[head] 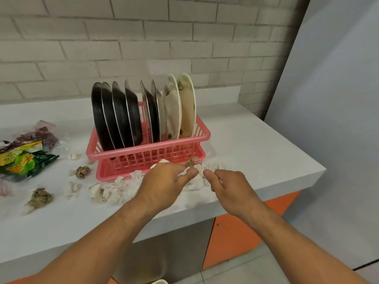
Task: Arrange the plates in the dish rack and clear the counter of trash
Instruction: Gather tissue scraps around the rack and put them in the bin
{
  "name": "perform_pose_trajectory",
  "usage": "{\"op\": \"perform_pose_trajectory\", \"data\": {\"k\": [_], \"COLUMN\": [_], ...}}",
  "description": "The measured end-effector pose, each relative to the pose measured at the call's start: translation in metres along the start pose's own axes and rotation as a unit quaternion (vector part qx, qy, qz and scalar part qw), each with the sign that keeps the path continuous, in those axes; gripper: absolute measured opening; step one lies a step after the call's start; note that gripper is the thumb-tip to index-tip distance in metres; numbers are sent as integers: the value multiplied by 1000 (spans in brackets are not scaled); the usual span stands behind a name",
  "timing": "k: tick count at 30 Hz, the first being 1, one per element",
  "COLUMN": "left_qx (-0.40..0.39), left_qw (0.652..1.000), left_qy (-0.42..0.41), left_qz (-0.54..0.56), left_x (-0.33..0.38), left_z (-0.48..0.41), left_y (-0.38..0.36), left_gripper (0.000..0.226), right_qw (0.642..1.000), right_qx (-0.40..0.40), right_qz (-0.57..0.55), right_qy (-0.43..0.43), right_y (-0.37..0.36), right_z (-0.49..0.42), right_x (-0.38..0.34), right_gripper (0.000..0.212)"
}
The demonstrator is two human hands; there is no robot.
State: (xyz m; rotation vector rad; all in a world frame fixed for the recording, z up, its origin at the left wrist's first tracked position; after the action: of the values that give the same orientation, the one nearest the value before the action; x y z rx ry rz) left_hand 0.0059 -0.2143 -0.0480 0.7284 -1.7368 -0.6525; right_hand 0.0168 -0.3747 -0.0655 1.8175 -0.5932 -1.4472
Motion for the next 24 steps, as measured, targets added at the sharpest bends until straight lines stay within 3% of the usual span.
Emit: {"op": "perform_pose_trajectory", "data": {"k": [3, 8, 13, 19, 24], "left_qx": [10, 21, -90, -159, -237], "left_qw": [998, 999, 996, 983, 968], "left_qy": [7, 27, -2, -86, -36], "left_qz": [-58, -9, -15, -33, -76], "left_x": [3, 2, -17, -49, -140], "left_z": [29, 71, 107, 140, 177], "left_y": [3, -5, -33, -64, -121], "left_gripper": [63, 64, 35, 28, 57], "right_qw": [1000, 998, 997, 999, 995], "right_qx": [4, 53, 55, -7, -67], "right_qz": [20, -32, -50, 0, 40], "right_qy": [9, -10, -20, -42, -63], "right_y": [-8, -9, -26, -98, -207], "right_z": [27, 75, 109, 139, 155], "right_x": [-8, -2, 2, 23, 64], "right_gripper": [56, 63, 58, 50, 48]}}
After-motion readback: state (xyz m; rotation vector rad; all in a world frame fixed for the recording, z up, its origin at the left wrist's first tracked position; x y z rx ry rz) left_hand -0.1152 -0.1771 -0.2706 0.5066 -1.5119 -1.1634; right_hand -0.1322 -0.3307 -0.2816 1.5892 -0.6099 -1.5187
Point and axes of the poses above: each hand's wrist, its own z-axis away from the middle knuckle, its own y-axis out of the back of the hand, x = y × z, the point moved 7 cm from there along -z, towards the middle knuckle, and after that the axes turned 2 degrees about z, right-handed, at the moved point
